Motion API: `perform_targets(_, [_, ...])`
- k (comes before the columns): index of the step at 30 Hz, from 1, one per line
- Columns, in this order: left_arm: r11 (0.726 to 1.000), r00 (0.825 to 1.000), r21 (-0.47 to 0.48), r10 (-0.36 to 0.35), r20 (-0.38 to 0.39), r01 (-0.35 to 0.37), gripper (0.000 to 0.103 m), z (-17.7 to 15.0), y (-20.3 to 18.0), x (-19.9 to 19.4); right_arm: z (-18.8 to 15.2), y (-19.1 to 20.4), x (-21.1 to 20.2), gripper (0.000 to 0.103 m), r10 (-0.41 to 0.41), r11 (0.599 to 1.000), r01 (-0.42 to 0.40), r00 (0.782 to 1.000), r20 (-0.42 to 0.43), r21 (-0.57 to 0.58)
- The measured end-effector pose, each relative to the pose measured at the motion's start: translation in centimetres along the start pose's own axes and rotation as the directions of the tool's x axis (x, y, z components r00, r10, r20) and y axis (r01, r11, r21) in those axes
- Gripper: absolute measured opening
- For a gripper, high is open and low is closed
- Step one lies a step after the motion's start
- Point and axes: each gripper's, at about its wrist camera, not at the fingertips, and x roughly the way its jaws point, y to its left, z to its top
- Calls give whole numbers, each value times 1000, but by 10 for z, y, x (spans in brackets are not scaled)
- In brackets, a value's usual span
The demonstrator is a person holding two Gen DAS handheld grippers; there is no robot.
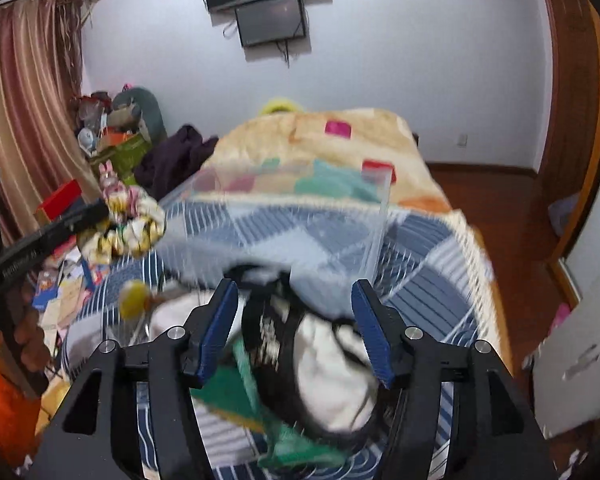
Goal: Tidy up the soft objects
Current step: 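Lift both held items over the clear box and open both tools to drop them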
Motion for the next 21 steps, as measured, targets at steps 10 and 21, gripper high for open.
perform_targets(10, [1000, 1000, 13, 5, -4, -5, 9, -4, -2, 2, -17, -4, 11, 16, 25, 999, -22, 998, -64, 43])
perform_targets(21, [1000, 1000, 20, 7, 21, -8, 9, 34, 1, 19, 35, -17, -36, 16, -67, 997, 62, 987, 146, 45])
